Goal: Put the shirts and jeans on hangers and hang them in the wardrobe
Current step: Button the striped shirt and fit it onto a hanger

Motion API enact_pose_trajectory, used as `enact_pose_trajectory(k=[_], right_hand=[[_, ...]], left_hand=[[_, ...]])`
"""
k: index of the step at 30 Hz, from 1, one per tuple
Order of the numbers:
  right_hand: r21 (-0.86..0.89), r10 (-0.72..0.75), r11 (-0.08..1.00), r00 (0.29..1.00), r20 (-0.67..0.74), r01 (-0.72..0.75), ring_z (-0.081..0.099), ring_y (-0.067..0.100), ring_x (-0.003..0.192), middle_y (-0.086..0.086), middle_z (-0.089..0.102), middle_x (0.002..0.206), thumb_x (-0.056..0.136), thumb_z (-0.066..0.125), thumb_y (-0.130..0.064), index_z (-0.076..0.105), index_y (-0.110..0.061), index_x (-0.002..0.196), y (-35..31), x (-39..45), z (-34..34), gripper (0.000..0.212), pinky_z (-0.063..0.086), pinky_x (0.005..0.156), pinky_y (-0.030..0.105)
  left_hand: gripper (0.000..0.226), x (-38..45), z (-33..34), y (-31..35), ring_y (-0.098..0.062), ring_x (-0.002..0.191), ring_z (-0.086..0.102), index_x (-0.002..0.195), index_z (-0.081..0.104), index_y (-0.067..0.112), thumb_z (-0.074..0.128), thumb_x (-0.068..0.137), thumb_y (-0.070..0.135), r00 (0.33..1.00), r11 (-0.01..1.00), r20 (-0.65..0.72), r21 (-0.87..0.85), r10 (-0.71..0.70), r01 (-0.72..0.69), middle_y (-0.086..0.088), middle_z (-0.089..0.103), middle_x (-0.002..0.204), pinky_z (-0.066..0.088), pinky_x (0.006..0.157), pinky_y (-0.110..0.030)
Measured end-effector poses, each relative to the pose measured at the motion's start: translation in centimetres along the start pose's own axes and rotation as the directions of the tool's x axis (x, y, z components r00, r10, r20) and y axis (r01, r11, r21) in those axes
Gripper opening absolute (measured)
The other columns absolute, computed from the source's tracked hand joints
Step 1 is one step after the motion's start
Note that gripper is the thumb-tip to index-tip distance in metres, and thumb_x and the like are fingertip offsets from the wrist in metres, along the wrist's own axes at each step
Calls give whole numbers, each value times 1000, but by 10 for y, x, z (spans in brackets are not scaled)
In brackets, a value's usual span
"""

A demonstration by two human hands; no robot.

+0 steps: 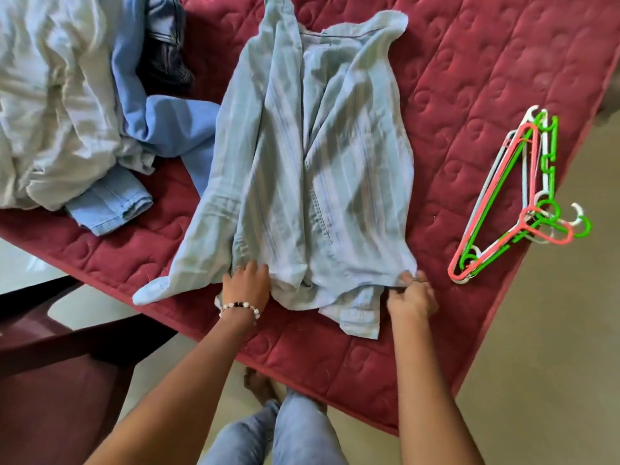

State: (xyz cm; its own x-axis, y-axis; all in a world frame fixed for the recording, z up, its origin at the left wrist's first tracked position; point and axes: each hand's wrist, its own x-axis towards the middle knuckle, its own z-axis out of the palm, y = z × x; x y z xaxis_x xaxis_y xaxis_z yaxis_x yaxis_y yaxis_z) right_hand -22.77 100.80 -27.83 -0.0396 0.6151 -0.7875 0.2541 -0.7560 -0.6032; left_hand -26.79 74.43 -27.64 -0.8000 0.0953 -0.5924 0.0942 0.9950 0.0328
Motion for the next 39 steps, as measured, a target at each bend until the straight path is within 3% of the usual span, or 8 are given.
enact_pose_trajectory(k=[5,8,12,14,16,24,35,39], right_hand=[[245,-393,910,882,261,334,63,9,87,-3,63,99,84,43,23,61,-16,97,-48,-41,22,45,51,78,20],[135,-491,799,507,708,585,63,7,80,-4,73,91,82,55,19,67,-18,93,-51,-84,37,41,48,73,17],[-200,200,321,140,970,926,65,14,84,-7,71,88,74,50,22,74,-14,92,-12,-118,34,47,46,74,18],[-146,470,-196,223,854,970,62,18,96,-3,68,101,82,52,6,73,-23,100,24,-108,17,39,42,78,23],[-152,424,-402,331,843,903,56,19,114,-3,61,118,86,52,1,65,-29,111,51,-90,-11,41,42,90,30],[-467,-11,-333,492,870,819,57,31,107,13,53,117,83,54,7,50,-8,132,65,-77,-66,52,49,86,37],[-417,408,-687,790,457,596,60,28,109,5,63,118,76,75,-32,61,-19,105,43,-76,-81,36,46,90,37],[-514,373,-494,705,603,701,59,20,104,-4,64,102,76,75,-46,63,-26,91,76,-76,-80,27,45,90,36]], left_hand=[[30,8,-23,-28,-41,98,60,106,67,0,50,82,0,916,699,-48,-663,-398,269,-25,67,102,45,82,-39],[25,-1,-30,-51,-33,89,61,93,65,-3,45,81,2,847,425,17,-859,-532,285,-20,66,89,46,79,-40],[28,-16,-32,-75,-34,97,59,97,62,-1,40,85,12,754,167,82,-954,-652,249,-20,64,100,47,90,-42],[29,-25,-27,-89,-35,101,58,104,62,-2,41,92,12,685,141,115,-942,-719,306,-20,64,110,48,93,-41],[30,-36,-19,-102,-38,103,58,106,63,-3,42,93,15,648,173,98,-924,-755,341,-23,63,112,47,92,-42],[24,-65,-14,-121,-42,98,56,100,62,0,46,96,19,778,540,-125,-786,-615,300,-25,63,104,40,82,-40],[23,-108,-3,-163,-50,101,55,113,50,4,43,95,16,750,742,-132,-331,-649,583,-32,56,111,45,76,-48],[20,-110,32,-139,-43,78,58,93,53,-1,60,75,-5,879,935,-324,-64,-350,349,-27,53,89,47,57,-45]])
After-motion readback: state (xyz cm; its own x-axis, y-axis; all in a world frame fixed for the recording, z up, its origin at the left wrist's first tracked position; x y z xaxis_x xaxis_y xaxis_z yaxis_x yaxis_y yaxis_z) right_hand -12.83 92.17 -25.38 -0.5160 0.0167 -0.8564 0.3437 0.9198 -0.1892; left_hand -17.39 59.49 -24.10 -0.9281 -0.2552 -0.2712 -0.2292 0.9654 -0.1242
